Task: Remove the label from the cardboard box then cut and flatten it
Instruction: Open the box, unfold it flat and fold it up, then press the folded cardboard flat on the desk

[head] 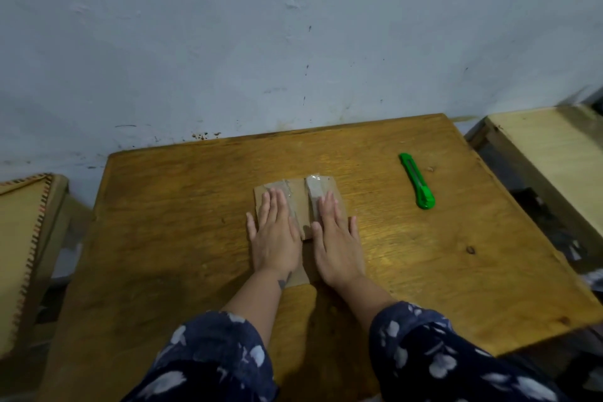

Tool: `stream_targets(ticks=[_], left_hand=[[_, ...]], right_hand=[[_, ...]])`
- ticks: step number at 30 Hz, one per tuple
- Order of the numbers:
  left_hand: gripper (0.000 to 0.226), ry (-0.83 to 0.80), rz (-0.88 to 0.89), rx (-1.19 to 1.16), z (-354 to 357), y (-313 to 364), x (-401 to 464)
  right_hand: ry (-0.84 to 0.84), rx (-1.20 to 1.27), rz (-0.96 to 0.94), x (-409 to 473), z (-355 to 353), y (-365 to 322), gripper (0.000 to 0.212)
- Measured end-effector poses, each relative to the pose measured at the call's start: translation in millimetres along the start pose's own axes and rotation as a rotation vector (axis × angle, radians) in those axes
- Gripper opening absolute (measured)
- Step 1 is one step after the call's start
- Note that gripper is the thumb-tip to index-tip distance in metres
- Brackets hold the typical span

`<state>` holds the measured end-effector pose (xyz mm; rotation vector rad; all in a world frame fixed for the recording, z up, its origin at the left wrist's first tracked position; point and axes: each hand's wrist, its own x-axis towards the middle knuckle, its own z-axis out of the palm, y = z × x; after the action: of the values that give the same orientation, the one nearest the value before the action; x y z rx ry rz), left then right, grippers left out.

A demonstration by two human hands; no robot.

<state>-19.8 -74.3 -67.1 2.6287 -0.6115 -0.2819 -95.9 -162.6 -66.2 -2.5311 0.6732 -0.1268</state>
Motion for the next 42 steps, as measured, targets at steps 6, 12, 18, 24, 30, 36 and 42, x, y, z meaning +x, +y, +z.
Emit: stream_targets(ticks=[6,12,18,24,30,36,42], left_hand=[[0.065,0.073,-0.204,0.045,4.0,-4.8,-51.5],[0.046,0.1,-0.149,-0.238,0.2,-0.6,-79.3],[0.038,0.168,-0.127,-0.499,-8.6,23.7,-106.5],[0.038,0.176,0.027,-0.511,-11.3,95.4,-137.7],[0.038,0.096,0.116,-0.581,36.4,190.5,-222.9],[0.038,-0.071,0.173,-0.548,112.6,266.5,-311.2],[0.044,-0.296,0.045,-0.495,190.5,285.0,-366.1]], right_hand=[[0.221,0.179,0.322,-49.7,-0.1,-4.1,0.06],[0.021,-0.015,0.375,-77.9,-7.3,0.3,0.048],[0.162,0.282,0.344,-105.3,-25.4,9.9,0.049],[0.338,0.419,0.332,-142.1,-74.5,42.5,0.05],[0.409,0.412,0.39,-230.5,-136.4,135.6,0.05],[0.383,0.5,0.569,-334.8,-174.2,239.7,0.054],[0.288,0.529,0.791,-403.0,-154.6,315.8,0.053]])
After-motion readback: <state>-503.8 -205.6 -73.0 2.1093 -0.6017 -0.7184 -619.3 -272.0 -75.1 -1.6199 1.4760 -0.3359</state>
